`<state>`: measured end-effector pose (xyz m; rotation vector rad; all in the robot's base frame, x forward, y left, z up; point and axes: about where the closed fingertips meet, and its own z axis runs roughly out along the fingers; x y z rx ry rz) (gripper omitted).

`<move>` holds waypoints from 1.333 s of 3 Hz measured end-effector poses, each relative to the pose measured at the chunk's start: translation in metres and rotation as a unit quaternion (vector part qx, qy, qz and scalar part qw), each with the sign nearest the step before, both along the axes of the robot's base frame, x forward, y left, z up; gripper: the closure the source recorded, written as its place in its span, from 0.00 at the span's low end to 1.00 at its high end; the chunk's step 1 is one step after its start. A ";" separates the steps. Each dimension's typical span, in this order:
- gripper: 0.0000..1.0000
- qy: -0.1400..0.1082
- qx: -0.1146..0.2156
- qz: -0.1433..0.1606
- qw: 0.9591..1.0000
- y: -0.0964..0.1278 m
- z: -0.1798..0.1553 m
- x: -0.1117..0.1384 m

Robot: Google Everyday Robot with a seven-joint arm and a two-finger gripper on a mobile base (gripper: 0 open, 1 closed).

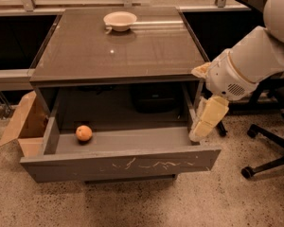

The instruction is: Pick orange from top drawer and place on counter

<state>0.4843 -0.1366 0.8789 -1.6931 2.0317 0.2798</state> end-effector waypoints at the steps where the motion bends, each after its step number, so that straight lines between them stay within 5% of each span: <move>1: 0.00 0.002 0.038 0.066 0.997 0.054 -0.033 0.031; 3: 0.00 0.047 0.100 0.130 0.985 0.126 -0.095 0.066; 4: 0.00 0.068 0.120 0.139 0.981 0.149 -0.116 0.073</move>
Offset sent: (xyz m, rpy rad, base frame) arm 0.0720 0.1179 -0.0857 0.1942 0.0558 0.2799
